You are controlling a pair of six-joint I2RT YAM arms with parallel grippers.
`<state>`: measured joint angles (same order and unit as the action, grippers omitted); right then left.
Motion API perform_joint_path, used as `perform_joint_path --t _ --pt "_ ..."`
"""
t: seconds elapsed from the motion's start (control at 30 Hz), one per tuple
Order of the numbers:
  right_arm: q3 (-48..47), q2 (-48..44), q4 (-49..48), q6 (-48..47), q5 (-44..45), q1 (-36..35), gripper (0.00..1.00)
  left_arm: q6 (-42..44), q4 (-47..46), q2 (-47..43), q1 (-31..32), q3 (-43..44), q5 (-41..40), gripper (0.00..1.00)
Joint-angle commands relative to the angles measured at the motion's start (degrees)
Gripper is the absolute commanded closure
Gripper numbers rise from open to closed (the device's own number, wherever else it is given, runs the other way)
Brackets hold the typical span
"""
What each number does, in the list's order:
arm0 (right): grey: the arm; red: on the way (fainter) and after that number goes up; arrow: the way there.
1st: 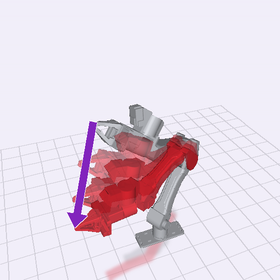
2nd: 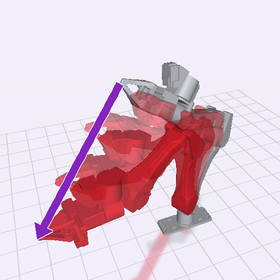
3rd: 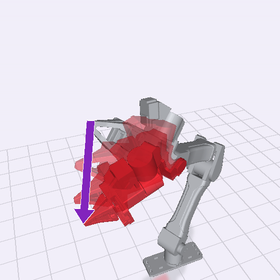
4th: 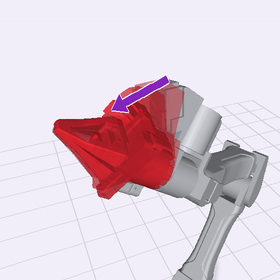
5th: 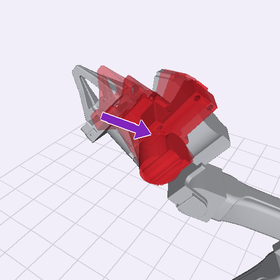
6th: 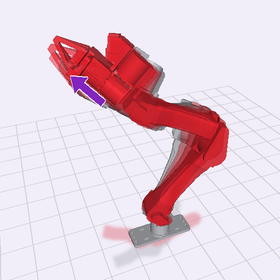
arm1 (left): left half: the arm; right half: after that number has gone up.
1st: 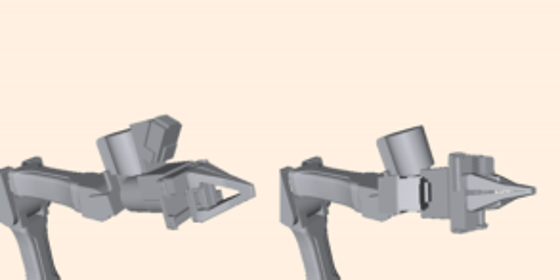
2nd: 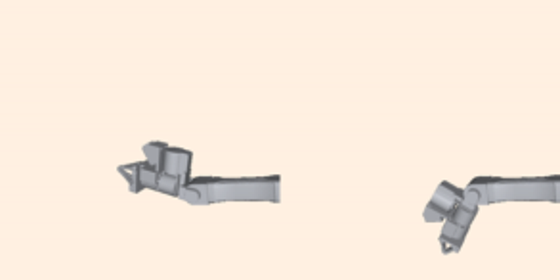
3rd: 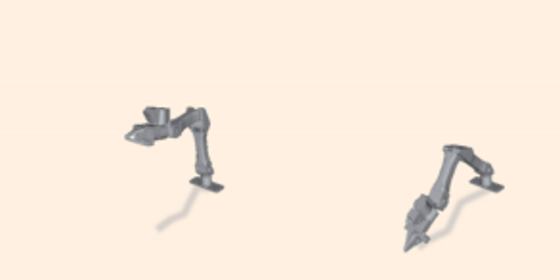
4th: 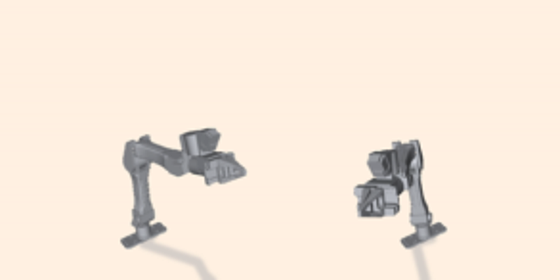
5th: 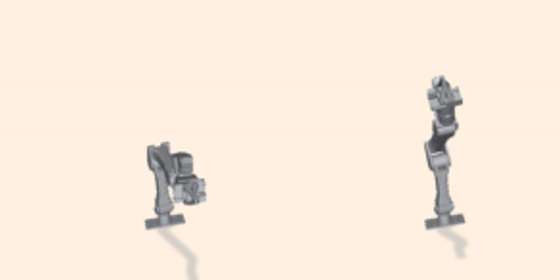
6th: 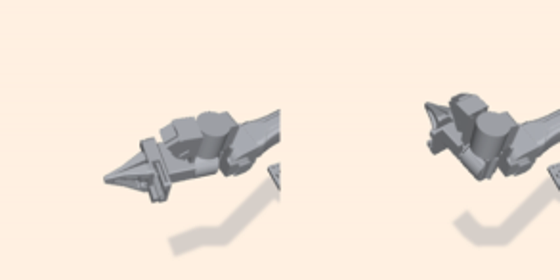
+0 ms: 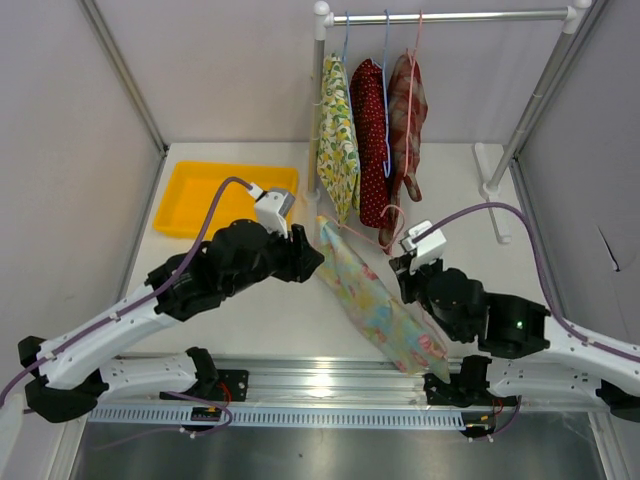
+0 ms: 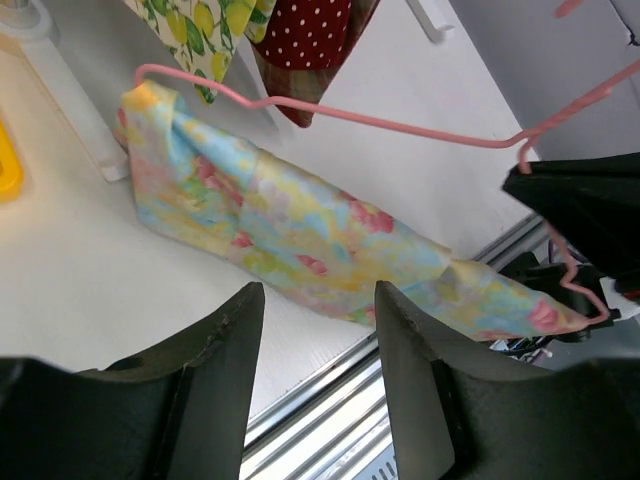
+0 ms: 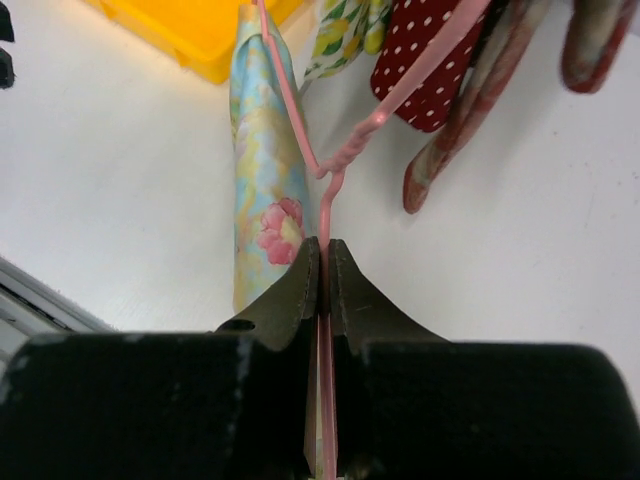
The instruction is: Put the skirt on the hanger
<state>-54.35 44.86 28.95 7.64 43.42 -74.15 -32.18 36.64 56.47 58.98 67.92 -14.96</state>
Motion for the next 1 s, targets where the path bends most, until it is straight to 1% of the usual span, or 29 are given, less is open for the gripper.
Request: perform_joint_path --t 0.0,0.03,0.2,0.33,0.53,0.63,0.83,0.97 --pt "-7.8 -1.5 6.9 1.1 1.1 -0.4 1.0 3.1 0.7 -1.1 -1.0 3.6 0.7 0.46" --pt "-8.7 -1.9 9.3 1.2 1.1 -0.4 1.0 3.2 0.6 -1.0 -1.1 3.9 0.9 0.46" --pt "-14.5 -3.6 14.7 1.8 0.3 -0.4 1.0 4.1 0.4 0.5 -1.4 5.6 2.3 0.46" --pt "-20.4 -1.3 24.1 4.6 -0.1 -0.4 1.0 4.5 0.1 2.8 -1.7 7.4 3.7 0.46" --pt "-25.8 1.5 32.7 8.3 -0.2 -0.3 1.0 5.2 -1.0 7.1 -2.4 11.3 6.6 0.46" --pt "-26.9 2.2 36.1 10.0 -0.4 0.0 1.0 5.3 -1.6 9.2 -2.5 12.3 7.7 0.46" --pt "-27.9 2.3 37.8 10.7 -3.0 0.3 1.0 6.8 -5.4 14.3 -3.2 14.6 12.4 0.46" --pt "-28.3 2.7 40.0 12.0 -2.4 0.6 1.0 7.2 -12.9 19.5 -3.3 16.8 14.5 0.44"
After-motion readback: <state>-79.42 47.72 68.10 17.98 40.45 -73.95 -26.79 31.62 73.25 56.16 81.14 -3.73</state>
